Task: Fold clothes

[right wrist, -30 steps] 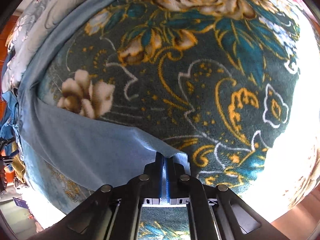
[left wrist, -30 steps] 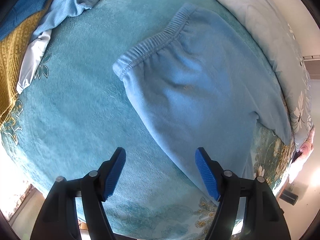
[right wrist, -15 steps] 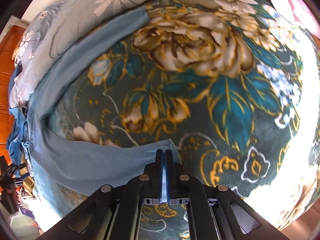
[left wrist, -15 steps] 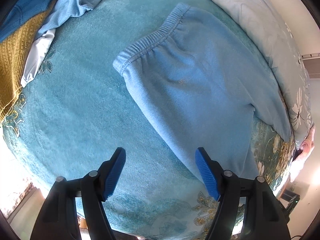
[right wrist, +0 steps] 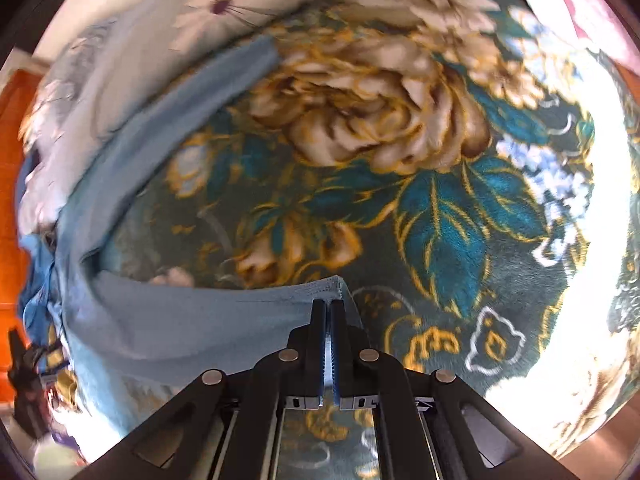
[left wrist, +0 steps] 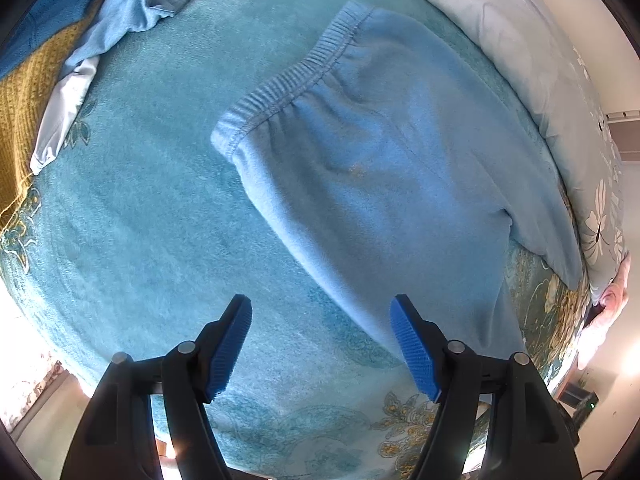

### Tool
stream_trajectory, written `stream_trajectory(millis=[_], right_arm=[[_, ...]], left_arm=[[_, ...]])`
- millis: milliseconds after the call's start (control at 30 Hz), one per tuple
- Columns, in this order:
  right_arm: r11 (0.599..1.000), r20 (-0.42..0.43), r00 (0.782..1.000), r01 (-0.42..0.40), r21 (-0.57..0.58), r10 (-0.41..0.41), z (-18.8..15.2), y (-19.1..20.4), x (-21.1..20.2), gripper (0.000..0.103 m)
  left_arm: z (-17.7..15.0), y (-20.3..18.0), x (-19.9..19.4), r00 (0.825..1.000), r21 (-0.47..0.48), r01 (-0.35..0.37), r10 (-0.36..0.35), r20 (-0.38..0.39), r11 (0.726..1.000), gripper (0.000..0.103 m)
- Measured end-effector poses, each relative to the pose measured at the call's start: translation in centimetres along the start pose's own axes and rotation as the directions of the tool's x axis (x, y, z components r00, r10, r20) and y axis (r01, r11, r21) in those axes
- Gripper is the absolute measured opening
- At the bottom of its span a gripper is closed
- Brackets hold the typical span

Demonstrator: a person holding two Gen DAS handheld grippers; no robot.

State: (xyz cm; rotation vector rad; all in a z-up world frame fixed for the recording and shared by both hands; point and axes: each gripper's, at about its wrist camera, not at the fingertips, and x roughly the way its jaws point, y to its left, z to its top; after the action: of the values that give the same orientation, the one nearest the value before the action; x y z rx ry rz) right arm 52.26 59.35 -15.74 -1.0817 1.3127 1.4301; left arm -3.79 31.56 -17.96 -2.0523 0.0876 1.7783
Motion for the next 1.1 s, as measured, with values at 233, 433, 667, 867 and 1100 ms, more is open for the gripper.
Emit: stream_trajectory(millis=[233, 433, 667, 867, 1100], right_arm=[[0.994, 0.040, 0.999, 0.026, 0.107, -0.031, -0.1, -0.7, 0.9, 0.012], [0.940, 0.060, 0.998, -0.042, 0.338, 0.023, -5.8, -3.4, -0.2, 0.022], [0.805, 0.106, 0.980, -0.197, 0.560, 0.166, -10.3, -2.9, 3.5, 0.022], [0.746, 0.161, 0.966, -0.259, 0.613, 0.203, -10.4, -1.7, 3.9, 0.022], [0.747, 0.170, 0.966, -0.259, 0.612, 0.195, -9.6, 0.7, 4.2, 0.013]], left_arm=[[1.1, 0.0, 0.6, 1.000, 0.013, 0.003, -0.003, -0.001, 1.000, 0.073], [2.5, 2.5, 1.2, 0.996, -0.087, 0.074, -0.069, 0.055, 0.993, 0.073], [4.8, 7.0, 2.6, 0.973, -0.265, 0.210, -0.176, 0.150, 0.941, 0.073], [7.1, 7.7, 4.2, 0.971, -0.253, 0.230, -0.202, 0.131, 0.940, 0.073], [8.2, 8.6, 4.8, 0.959, -0.262, 0.277, -0.251, 0.128, 0.925, 0.071]])
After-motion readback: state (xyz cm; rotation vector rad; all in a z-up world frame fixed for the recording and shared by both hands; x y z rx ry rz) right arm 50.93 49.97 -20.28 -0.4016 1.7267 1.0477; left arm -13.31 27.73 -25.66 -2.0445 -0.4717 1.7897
